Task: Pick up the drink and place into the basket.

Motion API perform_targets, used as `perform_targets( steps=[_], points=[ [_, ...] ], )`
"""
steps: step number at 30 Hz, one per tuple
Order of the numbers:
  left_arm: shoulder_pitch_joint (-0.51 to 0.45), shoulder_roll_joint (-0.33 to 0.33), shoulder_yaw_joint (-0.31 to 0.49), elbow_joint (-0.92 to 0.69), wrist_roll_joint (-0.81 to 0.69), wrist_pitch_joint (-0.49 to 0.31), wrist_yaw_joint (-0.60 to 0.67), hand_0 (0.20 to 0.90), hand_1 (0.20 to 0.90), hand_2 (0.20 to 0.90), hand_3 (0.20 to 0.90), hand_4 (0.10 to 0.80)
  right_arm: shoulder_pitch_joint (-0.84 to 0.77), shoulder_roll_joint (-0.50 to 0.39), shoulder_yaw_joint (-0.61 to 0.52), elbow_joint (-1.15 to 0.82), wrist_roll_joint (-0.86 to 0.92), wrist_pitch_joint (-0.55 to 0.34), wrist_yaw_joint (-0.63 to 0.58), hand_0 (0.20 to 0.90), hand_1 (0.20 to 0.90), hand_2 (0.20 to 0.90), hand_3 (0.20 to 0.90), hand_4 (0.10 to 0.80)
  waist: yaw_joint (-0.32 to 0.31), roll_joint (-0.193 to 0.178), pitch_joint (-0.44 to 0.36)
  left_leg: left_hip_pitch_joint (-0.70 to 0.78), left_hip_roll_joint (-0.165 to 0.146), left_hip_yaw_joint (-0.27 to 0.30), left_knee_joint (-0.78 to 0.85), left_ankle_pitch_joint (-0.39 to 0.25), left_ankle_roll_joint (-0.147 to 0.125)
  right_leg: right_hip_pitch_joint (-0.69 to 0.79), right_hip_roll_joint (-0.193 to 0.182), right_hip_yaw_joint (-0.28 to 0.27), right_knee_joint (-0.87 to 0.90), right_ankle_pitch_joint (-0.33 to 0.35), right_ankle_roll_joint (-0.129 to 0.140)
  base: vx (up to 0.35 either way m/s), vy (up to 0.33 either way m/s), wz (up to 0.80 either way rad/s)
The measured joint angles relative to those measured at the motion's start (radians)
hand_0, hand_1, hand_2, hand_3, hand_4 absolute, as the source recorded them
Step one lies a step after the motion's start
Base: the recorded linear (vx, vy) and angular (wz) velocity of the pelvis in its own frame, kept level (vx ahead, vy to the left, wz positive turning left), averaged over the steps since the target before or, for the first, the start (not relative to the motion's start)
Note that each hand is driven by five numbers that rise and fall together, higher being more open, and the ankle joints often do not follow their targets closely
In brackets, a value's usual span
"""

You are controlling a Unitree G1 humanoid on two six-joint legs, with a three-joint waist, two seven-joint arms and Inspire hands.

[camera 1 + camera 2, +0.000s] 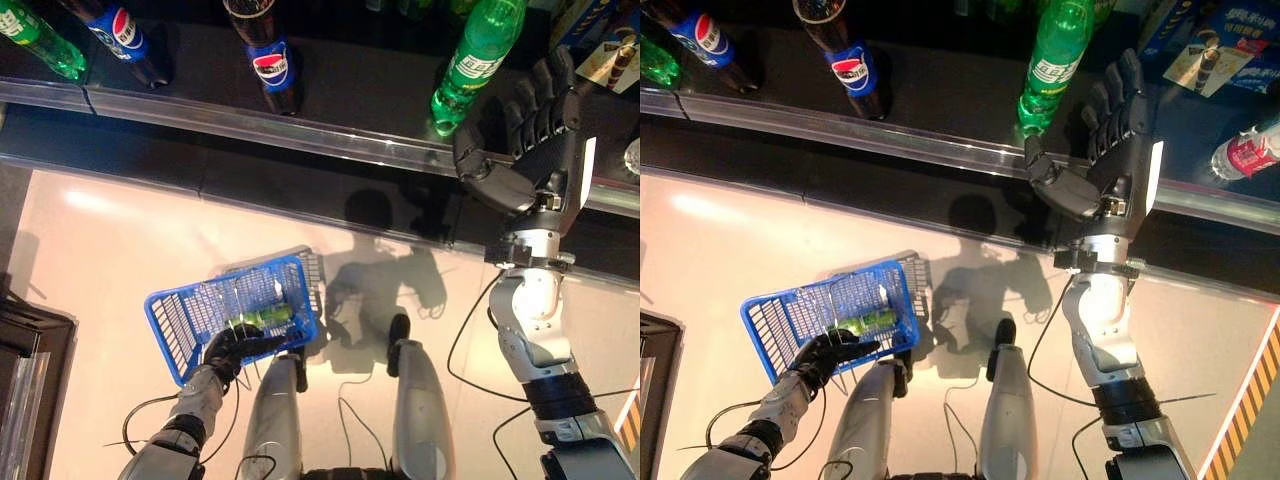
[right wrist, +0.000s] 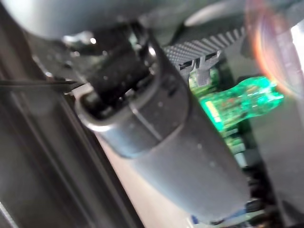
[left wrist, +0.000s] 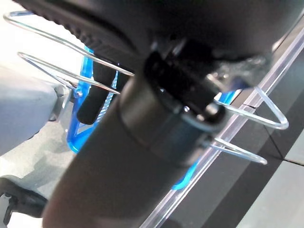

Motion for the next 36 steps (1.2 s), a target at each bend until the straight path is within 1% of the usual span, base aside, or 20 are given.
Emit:
perform_targets(
  steps=[7,14,20,24,33,36],
  points=[
    [0.001,0.000,0.001,-0.014,0.000,0.017,0.000,0.300,0.300,0.300,0.200,0.100,-0.066,-0.006,-0.002,0.052,0.030,0.007,-0.004,0.900,0.900,0.900,0.900,0.800,0.022,0.000,0.000,0.004,-0.002,-0.004,0.004,0.001,0.000,0.009,-0.002,-0.003,0.001,0.000,-0.001,0.025,-0.007,0.01],
    [0.001,0.001,-0.002,-0.025,0.002,0.022,0.000,0.300,0.300,0.300,0.200,0.100,-0.085,-0.008,-0.002,0.083,0.066,0.053,-0.003,0.900,0.900,0.900,0.900,0.800,0.030,0.003,0.002,0.004,-0.001,-0.018,0.004,0.001,0.000,0.021,-0.003,-0.020,0.001,0.000,-0.001,0.017,-0.010,0.05],
    [0.001,0.005,-0.002,-0.038,0.004,0.041,0.000,0.300,0.300,0.300,0.200,0.100,-0.174,-0.043,-0.001,0.197,0.090,0.113,0.011,0.900,0.900,0.900,0.900,0.800,0.046,0.003,0.002,0.005,-0.005,-0.025,0.008,0.002,0.001,0.029,-0.008,-0.027,0.003,-0.001,-0.001,0.027,-0.011,0.04],
    [0.001,0.006,-0.003,-0.038,0.004,0.042,0.000,0.300,0.300,0.300,0.200,0.100,-0.202,-0.049,0.000,0.232,0.107,0.143,0.014,0.900,0.900,0.900,0.900,0.800,0.053,0.004,0.002,0.005,-0.005,-0.026,0.010,0.002,0.001,0.029,-0.008,-0.027,0.003,-0.001,-0.001,0.000,0.000,0.00],
    [0.000,0.008,-0.007,-0.053,0.004,0.056,0.000,0.300,0.300,0.300,0.200,0.100,-0.286,-0.069,0.008,0.373,0.118,0.181,0.021,0.900,0.900,0.900,0.900,0.800,0.069,0.008,0.004,0.004,-0.007,-0.029,0.017,0.002,0.001,0.031,-0.011,-0.028,0.005,-0.001,-0.001,0.000,0.000,0.00],
    [0.000,0.008,-0.008,-0.055,0.004,0.056,-0.001,0.300,0.300,0.300,0.200,0.100,-0.316,-0.082,0.026,0.411,0.130,0.193,0.021,0.900,0.900,0.900,0.900,0.800,0.069,0.009,0.005,0.003,-0.007,-0.030,0.018,0.002,0.001,0.032,-0.011,-0.028,0.006,-0.001,-0.001,0.000,0.000,0.00]
  ],
)
